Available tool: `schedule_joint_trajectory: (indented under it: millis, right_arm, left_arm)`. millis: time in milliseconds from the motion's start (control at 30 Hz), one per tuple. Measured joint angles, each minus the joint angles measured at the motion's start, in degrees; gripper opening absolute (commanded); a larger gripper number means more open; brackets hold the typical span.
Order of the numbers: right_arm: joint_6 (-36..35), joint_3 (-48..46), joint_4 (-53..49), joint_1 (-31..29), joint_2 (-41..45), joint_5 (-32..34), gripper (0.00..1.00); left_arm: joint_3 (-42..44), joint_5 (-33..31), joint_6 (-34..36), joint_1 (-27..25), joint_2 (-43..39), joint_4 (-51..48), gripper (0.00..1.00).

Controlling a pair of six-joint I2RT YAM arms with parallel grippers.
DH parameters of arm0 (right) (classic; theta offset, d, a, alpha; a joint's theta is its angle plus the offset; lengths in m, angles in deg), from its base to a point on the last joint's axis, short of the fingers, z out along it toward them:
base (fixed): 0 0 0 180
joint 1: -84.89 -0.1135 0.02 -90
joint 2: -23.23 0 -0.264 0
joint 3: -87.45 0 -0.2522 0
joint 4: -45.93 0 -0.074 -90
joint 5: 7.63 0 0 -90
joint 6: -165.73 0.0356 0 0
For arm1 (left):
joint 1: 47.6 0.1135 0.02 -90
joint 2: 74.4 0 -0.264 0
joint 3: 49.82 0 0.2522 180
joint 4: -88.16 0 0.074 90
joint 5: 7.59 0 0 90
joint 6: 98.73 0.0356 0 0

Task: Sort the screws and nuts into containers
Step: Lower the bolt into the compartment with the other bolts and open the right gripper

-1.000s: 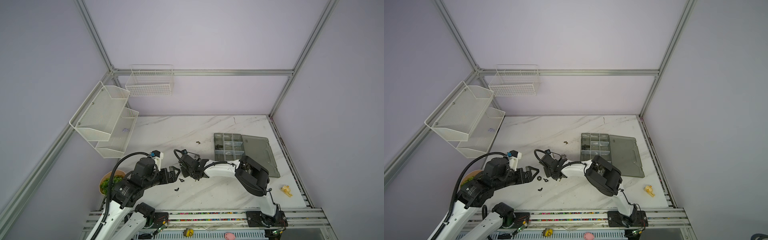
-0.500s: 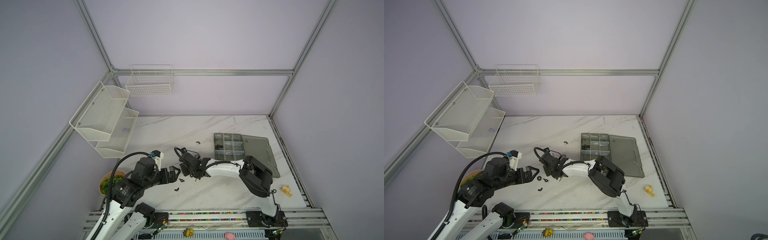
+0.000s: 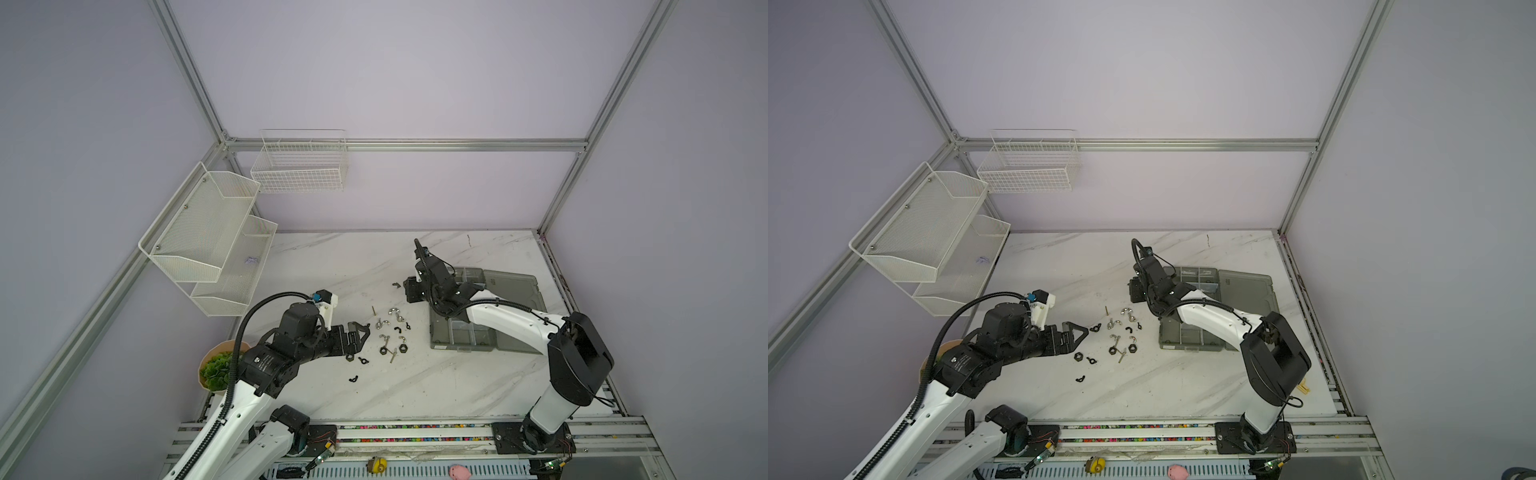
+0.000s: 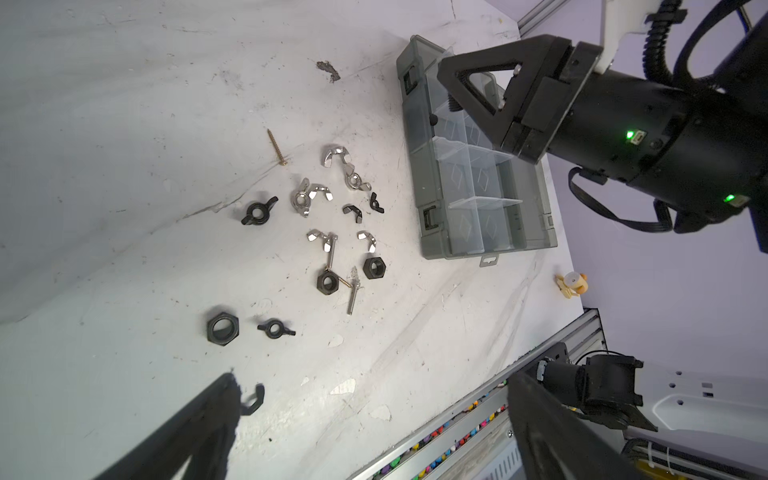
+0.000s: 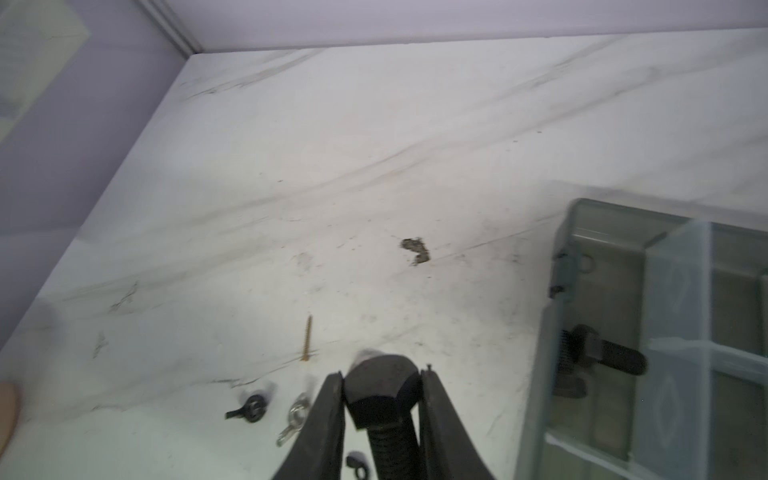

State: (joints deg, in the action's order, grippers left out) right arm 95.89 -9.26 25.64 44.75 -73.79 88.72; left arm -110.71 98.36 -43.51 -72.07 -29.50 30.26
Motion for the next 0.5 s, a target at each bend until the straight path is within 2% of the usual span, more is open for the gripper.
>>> schedule_joint_trajectory:
  millis: [200, 500]
  right_arm:
    - [-1.5, -1.0, -1.6, 8.5, -2.6, 1.9, 0.23]
    - [-3.9, 2.0, -2.0, 10.8, -10.0, 1.6, 0.23]
  left_arm:
    - [0.0, 1.9, 0.5, 0.0, 5.7, 4.6, 1.0]
    - [0.0, 2.3, 1.1, 0.0, 6.1, 6.9, 1.0]
